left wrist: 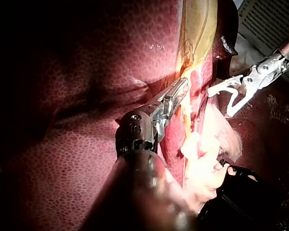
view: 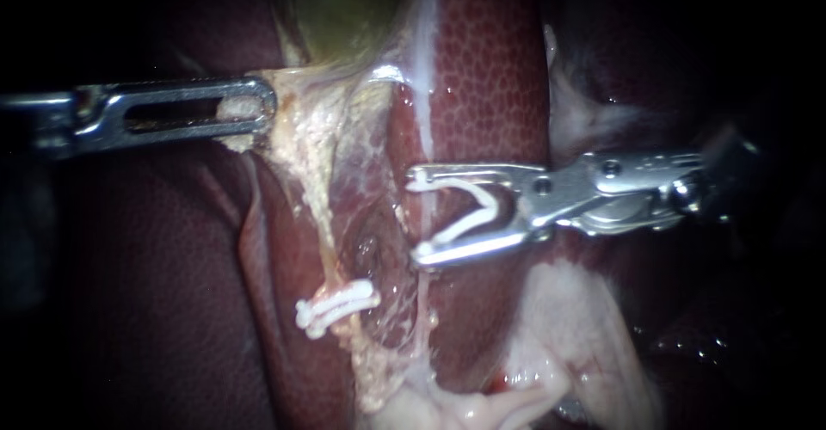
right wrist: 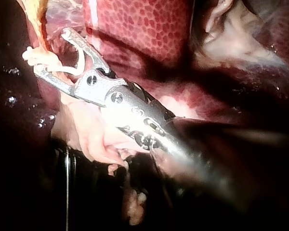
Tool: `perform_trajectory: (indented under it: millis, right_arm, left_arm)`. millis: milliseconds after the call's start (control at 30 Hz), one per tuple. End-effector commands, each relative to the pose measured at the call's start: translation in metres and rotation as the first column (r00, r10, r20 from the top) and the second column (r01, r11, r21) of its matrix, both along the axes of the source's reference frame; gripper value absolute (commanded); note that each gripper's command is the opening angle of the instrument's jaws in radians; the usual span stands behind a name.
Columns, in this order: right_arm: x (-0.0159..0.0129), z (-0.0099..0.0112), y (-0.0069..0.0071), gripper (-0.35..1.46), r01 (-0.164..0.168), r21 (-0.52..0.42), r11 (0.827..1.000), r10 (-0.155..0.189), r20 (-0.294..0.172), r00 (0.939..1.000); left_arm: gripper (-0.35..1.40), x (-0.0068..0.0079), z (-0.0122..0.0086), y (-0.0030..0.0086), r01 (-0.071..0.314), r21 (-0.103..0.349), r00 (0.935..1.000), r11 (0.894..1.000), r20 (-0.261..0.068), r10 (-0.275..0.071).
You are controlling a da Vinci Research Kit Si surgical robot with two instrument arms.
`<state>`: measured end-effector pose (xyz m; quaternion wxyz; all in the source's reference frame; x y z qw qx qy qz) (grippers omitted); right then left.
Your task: Clipping third clip left tube
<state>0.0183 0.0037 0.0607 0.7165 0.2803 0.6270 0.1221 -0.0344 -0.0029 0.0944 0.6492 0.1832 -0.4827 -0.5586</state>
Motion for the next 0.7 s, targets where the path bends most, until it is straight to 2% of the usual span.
perform_trajectory:
  millis: [33,333,533,700]
  right_arm:
    - [0.0006,0.0004,-0.0001,0.6,0.003,0.004,1.0,-0.003,0.005,1.0]
    - [0.0044,0.0038,-0.0018,0.6,0.02,0.032,0.999,-0.02,0.009,0.9998]
    - [0.0057,0.0044,-0.0026,0.6,0.042,0.064,0.997,-0.042,-0.003,0.9991]
    - [0.0067,0.004,-0.0029,0.6,0.069,0.095,0.993,-0.068,-0.021,0.9975]
  left_arm:
    - [-0.23,0.0,0.0,0.0,0.0,0.0,1.0,1.0,0.0,0.0]
    - [-0.23,-0.0002,-0.0002,-0.0003,0.002,-0.001,1.0,1.0,-0.002,-0.002]
    - [-0.23,-0.0003,-0.0003,-0.0003,0.003,-0.001,1.0,1.0,-0.002,-0.003]
    - [-0.23,-0.0003,-0.0002,-0.0003,0.003,-0.001,1.0,1.0,-0.002,-0.003]
